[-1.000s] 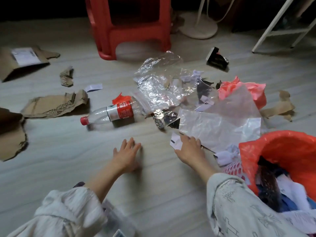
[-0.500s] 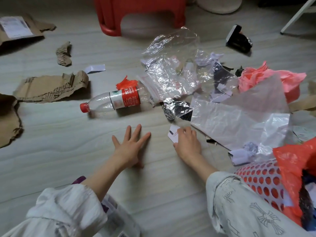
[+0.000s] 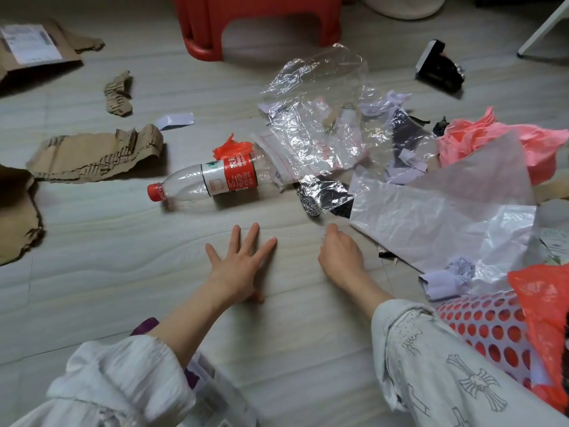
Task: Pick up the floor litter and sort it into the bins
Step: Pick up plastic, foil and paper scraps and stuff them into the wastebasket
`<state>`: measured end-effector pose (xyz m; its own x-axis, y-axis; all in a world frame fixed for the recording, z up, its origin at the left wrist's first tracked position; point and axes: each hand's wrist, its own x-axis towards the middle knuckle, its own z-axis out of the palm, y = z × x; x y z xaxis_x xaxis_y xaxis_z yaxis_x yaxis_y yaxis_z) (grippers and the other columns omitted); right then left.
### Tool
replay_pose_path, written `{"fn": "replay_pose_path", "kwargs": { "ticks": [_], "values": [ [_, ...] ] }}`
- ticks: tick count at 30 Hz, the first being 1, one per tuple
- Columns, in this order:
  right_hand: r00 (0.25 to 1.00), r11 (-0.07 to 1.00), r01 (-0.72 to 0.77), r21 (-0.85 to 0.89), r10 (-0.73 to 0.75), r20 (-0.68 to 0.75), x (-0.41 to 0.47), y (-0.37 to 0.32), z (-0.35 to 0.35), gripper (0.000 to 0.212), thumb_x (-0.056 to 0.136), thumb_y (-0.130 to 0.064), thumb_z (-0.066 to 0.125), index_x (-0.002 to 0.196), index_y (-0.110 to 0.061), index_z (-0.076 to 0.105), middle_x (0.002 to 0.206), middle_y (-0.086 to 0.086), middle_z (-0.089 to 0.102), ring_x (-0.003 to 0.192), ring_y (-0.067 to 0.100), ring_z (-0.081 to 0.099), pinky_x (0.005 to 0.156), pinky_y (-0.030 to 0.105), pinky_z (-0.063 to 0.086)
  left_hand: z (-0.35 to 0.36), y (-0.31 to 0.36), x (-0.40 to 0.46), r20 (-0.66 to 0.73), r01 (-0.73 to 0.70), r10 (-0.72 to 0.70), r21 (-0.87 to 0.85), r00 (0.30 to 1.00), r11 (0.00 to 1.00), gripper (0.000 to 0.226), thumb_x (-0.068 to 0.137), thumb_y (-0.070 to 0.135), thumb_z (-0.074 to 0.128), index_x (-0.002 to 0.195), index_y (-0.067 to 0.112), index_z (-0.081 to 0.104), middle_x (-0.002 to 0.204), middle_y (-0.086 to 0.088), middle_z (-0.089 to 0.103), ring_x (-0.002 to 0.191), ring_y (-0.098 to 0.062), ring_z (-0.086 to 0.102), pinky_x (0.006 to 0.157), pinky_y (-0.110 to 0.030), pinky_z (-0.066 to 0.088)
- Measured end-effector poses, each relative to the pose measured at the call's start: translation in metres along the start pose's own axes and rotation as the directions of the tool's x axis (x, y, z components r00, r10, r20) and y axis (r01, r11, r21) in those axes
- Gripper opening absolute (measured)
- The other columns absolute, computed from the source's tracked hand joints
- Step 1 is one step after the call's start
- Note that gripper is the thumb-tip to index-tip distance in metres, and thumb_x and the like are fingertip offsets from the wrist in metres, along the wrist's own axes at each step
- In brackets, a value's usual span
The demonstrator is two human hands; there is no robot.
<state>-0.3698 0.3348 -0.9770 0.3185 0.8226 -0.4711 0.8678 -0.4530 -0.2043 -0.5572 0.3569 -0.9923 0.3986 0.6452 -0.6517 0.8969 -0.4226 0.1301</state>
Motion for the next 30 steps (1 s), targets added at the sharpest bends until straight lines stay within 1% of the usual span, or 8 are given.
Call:
{"fn": "replay_pose_path", "kwargs": {
  "ticks": [5,10,15,20,23,25,27,30],
  "values": [
    [0.996,0.989,0.059,0.134,-0.049,-0.078,0.005,-0.004,-0.001,0.023,0.095,-0.004,0.038,0.114,0.0,0.05,0.121,0.017,0.054,0.112,0.032,0.05,0.085,0.034,0.036,0.001,0.0,-0.001,0.007,-0.009,0.009,0.006,1.0,1.0,0.114,0.07,0.045,0.074,0.143,0.042,-0.013,0.152,0.002,-0.03,0.14,-0.033,-0.024,0.1,-0.075,0.009],
    [0.961,0.903,-0.118,0.413,0.208,-0.18,0.018,-0.024,-0.021,0.032,0.097,-0.023,0.043,0.123,-0.004,0.044,0.122,0.018,0.058,0.111,0.037,0.053,0.08,0.038,0.04,0.001,0.0,-0.003,0.001,-0.01,0.01,-0.007,1.0,1.0,0.113,0.071,0.045,0.073,0.143,0.042,-0.014,0.152,0.001,-0.03,0.14,-0.033,-0.025,0.101,-0.074,0.008],
    [0.979,0.982,-0.112,0.151,0.135,-0.151,0.037,-0.033,-0.022,0.056,0.086,-0.052,0.056,0.119,-0.008,0.049,0.119,0.016,0.061,0.113,0.034,0.055,0.086,0.037,0.043,0.003,0.001,-0.005,-0.011,-0.001,0.001,-0.006,1.0,1.0,0.113,0.071,0.043,0.074,0.143,0.042,-0.014,0.152,0.002,-0.03,0.14,-0.032,-0.025,0.102,-0.073,0.008],
    [0.997,0.994,-0.053,0.095,0.058,-0.057,0.053,-0.036,-0.022,0.035,0.095,-0.029,0.049,0.12,-0.005,0.047,0.123,0.018,0.058,0.115,0.036,0.053,0.086,0.038,0.043,-0.002,0.0,-0.002,-0.024,-0.004,0.003,-0.023,1.0,1.0,0.115,0.069,0.042,0.076,0.143,0.043,-0.012,0.152,0.003,-0.029,0.14,-0.031,-0.026,0.102,-0.073,0.009],
    [0.991,0.999,0.045,0.021,-0.042,-0.126,0.054,-0.039,-0.021,0.027,0.096,-0.018,0.045,0.12,-0.006,0.048,0.126,0.014,0.053,0.111,0.035,0.054,0.082,0.037,0.042,-0.006,-0.011,-0.001,-0.031,-0.023,0.025,0.044,0.999,0.999,0.115,0.066,0.052,0.074,0.143,0.043,-0.012,0.152,0.004,-0.028,0.14,-0.031,-0.023,0.103,-0.071,0.008],
    [0.981,0.996,0.073,-0.05,-0.081,-0.174,0.05,-0.036,-0.023,0.026,0.095,-0.015,0.046,0.12,-0.007,0.047,0.131,0.012,0.043,0.107,0.035,0.055,0.077,0.037,0.04,-0.006,-0.016,0.002,-0.107,-0.042,0.049,0.066,0.993,0.997,0.104,0.069,0.058,0.068,0.145,0.041,0.0,0.156,0.002,-0.017,0.143,-0.034,-0.009,0.108,-0.064,0.007],
    [0.987,0.981,0.113,-0.157,-0.129,-0.095,0.05,-0.027,-0.028,0.028,0.093,-0.011,0.047,0.121,-0.008,0.046,0.143,0.011,0.029,0.107,0.034,0.055,0.075,0.036,0.038,-0.007,-0.016,0.008,-0.316,-0.095,0.112,0.068,0.942,0.993,0.084,0.07,0.052,0.071,0.142,0.03,0.032,0.156,-0.01,0.014,0.138,-0.04,0.024,0.108,-0.058,0.019],
    [0.989,0.963,0.147,-0.226,-0.137,0.059,0.051,-0.012,-0.035,0.032,0.09,-0.009,0.047,0.122,-0.009,0.046,0.158,0.001,0.006,0.11,0.035,0.056,0.079,0.035,0.039,-0.011,-0.005,0.039,-0.502,-0.138,0.172,0.104,0.847,0.985,0.074,0.054,0.033,0.086,0.121,0.015,0.058,0.136,-0.023,0.047,0.116,-0.047,0.051,0.093,-0.06,0.04]
  ]
}}
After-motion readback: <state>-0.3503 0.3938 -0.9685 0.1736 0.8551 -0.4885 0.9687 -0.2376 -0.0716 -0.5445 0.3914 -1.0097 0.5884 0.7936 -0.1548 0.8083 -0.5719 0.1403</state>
